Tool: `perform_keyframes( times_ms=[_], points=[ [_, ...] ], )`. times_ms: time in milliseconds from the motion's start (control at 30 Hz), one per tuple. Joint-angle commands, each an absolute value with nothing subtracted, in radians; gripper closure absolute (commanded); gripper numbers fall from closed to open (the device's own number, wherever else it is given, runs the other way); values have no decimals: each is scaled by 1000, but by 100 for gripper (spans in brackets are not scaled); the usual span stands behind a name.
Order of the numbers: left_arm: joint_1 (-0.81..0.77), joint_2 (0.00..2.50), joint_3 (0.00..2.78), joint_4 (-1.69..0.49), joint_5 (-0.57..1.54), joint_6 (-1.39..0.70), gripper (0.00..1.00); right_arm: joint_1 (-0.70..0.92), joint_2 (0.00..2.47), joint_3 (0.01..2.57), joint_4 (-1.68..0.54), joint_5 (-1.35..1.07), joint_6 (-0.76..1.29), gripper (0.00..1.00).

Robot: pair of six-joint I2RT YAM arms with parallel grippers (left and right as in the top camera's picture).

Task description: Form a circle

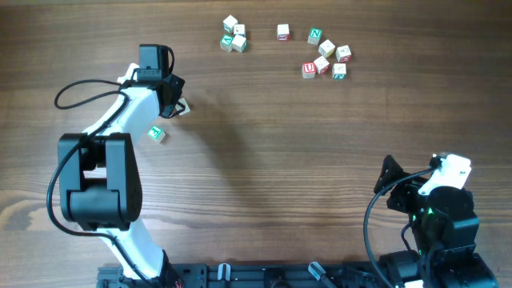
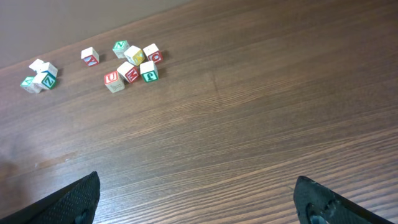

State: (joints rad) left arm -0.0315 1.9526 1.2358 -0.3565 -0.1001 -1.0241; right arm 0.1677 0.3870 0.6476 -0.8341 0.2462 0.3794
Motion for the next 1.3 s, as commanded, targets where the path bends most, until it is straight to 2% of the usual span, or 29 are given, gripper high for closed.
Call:
perform_keyframes(
  times_ms=[0,1267],
  points=[
    [-30,1965,1253,-361,-102,-1034,95,169,391,643,-832,237,369,0],
    [-30,1965,1253,-381,-98,-1056,96,169,391,643,-832,237,369,0]
  ],
)
